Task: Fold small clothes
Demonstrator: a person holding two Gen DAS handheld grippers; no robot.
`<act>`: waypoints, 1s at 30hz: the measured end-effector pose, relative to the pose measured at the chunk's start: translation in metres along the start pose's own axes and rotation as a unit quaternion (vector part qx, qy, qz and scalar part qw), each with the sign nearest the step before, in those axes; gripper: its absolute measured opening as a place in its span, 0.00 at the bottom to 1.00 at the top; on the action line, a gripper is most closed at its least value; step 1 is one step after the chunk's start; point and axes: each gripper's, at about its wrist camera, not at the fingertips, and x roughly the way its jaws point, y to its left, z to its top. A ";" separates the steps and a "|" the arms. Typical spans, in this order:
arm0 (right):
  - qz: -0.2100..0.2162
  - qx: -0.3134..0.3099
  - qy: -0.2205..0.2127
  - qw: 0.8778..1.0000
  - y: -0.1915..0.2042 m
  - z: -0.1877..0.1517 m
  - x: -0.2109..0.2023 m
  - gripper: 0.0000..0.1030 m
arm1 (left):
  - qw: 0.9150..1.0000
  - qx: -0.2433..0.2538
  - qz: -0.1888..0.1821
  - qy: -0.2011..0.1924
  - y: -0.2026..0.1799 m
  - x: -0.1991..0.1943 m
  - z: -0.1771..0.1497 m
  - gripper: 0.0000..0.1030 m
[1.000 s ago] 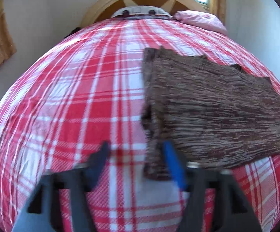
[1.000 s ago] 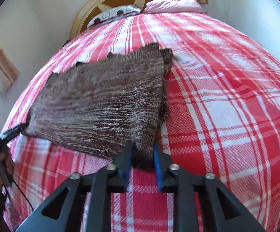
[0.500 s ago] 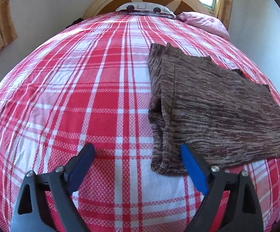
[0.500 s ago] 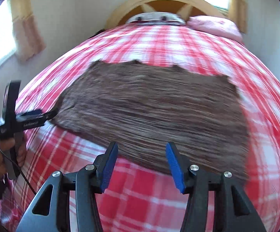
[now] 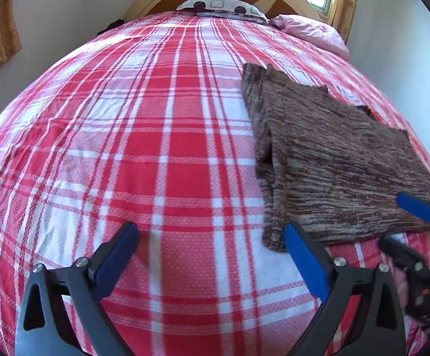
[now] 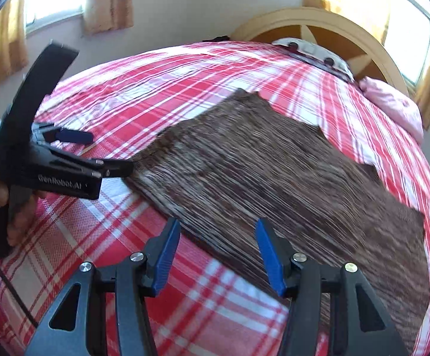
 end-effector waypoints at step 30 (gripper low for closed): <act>-0.082 -0.104 -0.034 0.991 0.084 0.025 0.045 0.35 | 0.987 -0.032 -0.156 -0.023 0.040 0.025 0.096 0.98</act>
